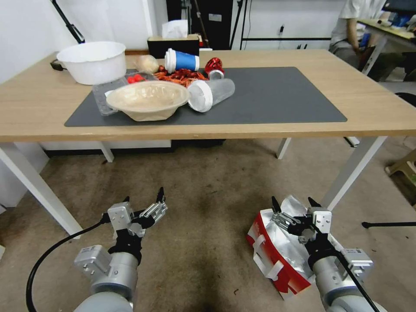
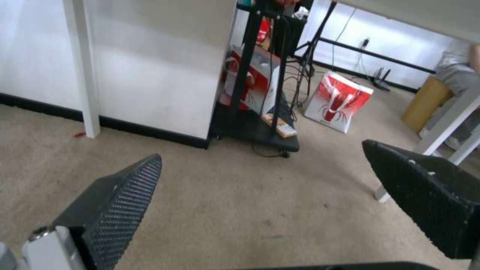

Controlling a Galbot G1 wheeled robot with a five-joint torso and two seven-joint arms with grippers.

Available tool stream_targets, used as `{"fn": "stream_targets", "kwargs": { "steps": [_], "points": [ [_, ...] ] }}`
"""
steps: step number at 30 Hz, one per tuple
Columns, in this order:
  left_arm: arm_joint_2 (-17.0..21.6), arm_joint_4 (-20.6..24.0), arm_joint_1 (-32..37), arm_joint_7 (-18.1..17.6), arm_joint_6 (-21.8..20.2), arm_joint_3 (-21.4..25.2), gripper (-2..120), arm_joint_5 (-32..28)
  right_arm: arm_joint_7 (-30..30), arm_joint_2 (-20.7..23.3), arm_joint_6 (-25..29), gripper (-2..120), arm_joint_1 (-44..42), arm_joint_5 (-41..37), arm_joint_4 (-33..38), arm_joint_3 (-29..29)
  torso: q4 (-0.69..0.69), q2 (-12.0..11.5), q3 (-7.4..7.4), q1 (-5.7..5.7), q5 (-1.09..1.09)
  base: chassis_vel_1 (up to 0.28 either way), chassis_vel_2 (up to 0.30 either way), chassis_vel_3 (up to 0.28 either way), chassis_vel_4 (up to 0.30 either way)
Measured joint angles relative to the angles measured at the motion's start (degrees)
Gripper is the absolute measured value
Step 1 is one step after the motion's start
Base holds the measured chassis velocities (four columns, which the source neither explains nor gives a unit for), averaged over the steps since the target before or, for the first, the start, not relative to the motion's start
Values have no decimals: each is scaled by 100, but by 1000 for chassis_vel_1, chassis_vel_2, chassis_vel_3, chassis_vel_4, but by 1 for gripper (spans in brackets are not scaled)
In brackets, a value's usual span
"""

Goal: Pick up the food delivery bag from the floor and place it on the table.

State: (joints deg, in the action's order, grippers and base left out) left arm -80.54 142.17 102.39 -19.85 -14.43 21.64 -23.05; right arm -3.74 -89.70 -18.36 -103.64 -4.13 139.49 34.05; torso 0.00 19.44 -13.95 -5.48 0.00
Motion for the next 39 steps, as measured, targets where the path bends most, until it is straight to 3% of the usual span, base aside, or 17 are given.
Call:
{"fn": "stream_targets", "kwargs": {
  "steps": [39],
  "points": [
    [-13,7,5,3,54,1,100,25,-8,-7,2,100,7,2,-5,-9,0,-863,626,234,0,0,0,0,0]
  ]
}}
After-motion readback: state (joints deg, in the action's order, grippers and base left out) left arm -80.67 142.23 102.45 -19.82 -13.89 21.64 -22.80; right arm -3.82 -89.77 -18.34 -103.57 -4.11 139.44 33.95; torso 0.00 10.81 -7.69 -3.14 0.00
